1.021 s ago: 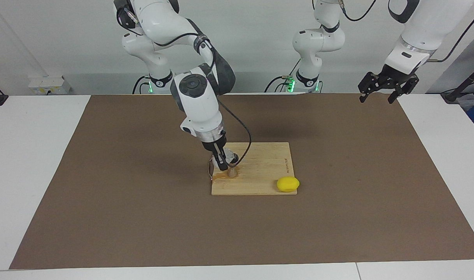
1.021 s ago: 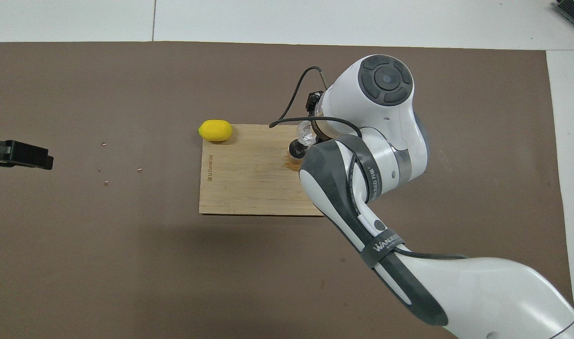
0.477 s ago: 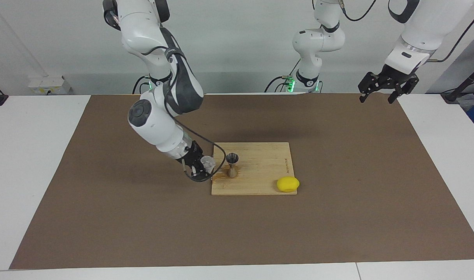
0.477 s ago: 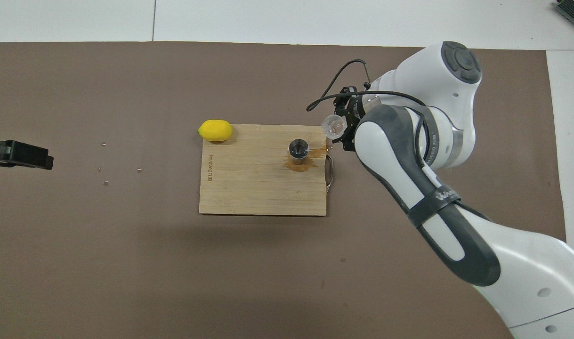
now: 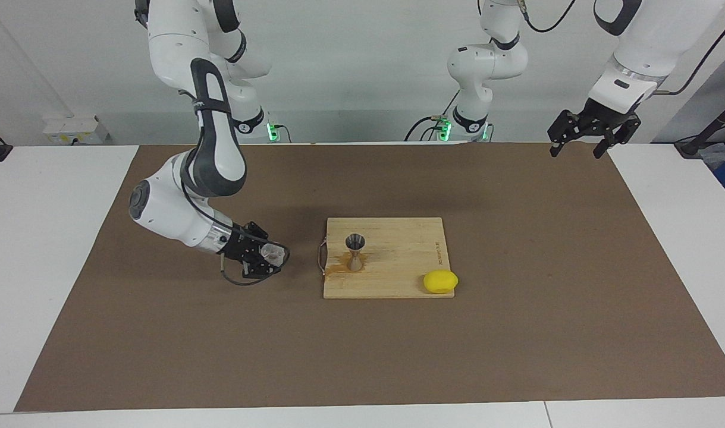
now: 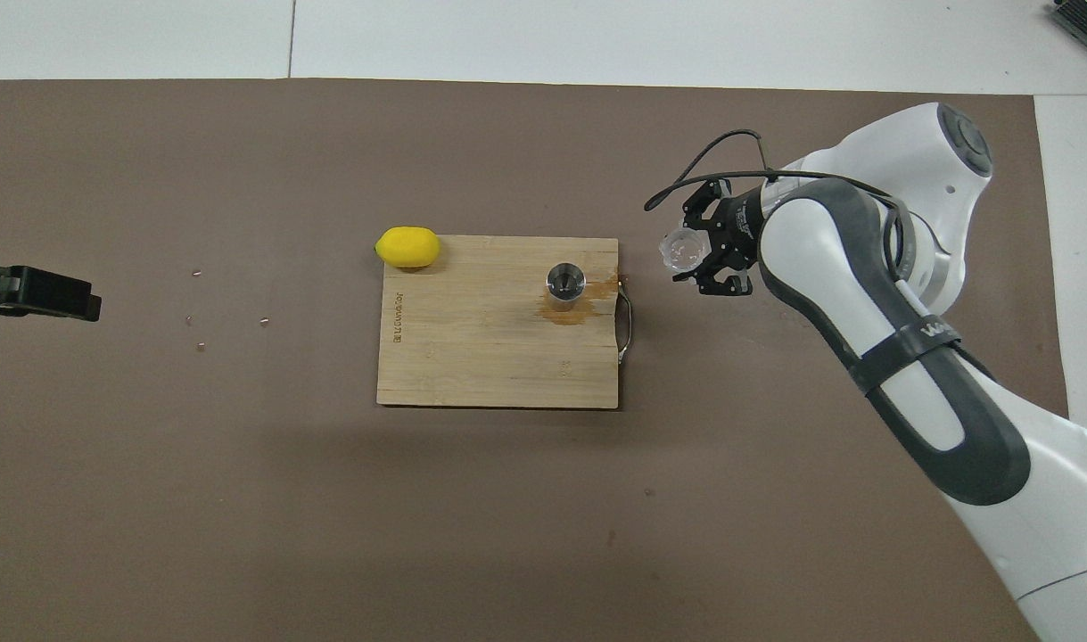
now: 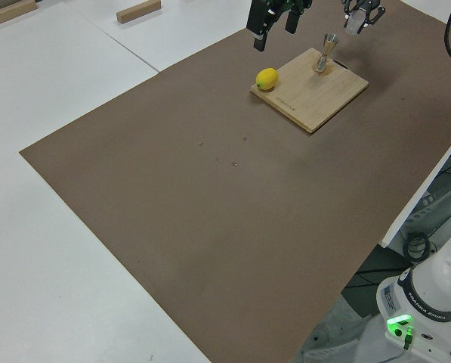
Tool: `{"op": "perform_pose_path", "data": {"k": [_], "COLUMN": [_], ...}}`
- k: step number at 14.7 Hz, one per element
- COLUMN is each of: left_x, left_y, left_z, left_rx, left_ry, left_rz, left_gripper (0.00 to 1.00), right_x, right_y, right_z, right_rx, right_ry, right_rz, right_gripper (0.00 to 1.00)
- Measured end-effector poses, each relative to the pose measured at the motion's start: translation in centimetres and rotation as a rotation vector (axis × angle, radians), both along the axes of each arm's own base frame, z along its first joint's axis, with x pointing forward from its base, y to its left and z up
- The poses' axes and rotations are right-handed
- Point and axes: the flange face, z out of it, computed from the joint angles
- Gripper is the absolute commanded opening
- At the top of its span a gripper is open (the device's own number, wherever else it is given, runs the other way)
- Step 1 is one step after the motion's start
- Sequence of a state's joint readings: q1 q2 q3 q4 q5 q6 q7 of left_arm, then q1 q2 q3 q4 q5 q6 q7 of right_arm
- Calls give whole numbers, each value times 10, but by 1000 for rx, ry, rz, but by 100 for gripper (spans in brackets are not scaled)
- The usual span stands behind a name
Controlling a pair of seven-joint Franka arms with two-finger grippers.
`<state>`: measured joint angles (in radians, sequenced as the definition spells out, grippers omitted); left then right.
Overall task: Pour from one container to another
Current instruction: 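Turn the glass upright and carry it back with the right gripper, then lower the clear glass onto the table and open the right gripper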
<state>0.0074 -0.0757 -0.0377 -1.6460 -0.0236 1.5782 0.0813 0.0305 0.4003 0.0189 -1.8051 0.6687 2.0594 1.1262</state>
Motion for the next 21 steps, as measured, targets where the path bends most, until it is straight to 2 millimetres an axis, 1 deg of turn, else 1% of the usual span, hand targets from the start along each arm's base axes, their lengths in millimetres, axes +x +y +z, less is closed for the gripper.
{"op": "perform_pose_path", "data": {"k": [2, 7, 9, 11, 12, 13, 14, 15, 16, 18, 21], "left_x": [0, 0, 0, 0, 0, 0, 0, 0, 0, 0, 0], "left_y": [0, 0, 0, 0, 0, 0, 0, 0, 0, 0, 0], "left_z": [0, 0, 0, 0, 0, 0, 0, 0, 0, 0, 0], "left_rx": [0, 0, 0, 0, 0, 0, 0, 0, 0, 0, 0], "left_ry": [0, 0, 0, 0, 0, 0, 0, 0, 0, 0, 0], "left_rz": [0, 0, 0, 0, 0, 0, 0, 0, 0, 0, 0], "left_gripper": [100, 100, 100, 100, 100, 100, 100, 100, 100, 100, 100], "right_x": [-6, -22, -28, -34, -37, -39, -41, -41, -41, -43, -46], "right_y": [-21, -83, -104, -121, -127, -132, -135, -136, -139, -149, -177], "right_z": [-13, -39, -48, -59, -63, -67, -68, -69, -69, -68, -63], "right_rx": [24, 58, 69, 82, 86, 88, 91, 94, 94, 92, 85], "right_ry": [-5, -14, -16, -19, -21, -22, -21, -21, -21, -24, -38], "right_rz": [6, 29, 32, 48, 53, 55, 50, 45, 39, 22, -22], "right_gripper": [0, 0, 0, 0, 15, 48, 91, 97, 100, 100, 100]}}
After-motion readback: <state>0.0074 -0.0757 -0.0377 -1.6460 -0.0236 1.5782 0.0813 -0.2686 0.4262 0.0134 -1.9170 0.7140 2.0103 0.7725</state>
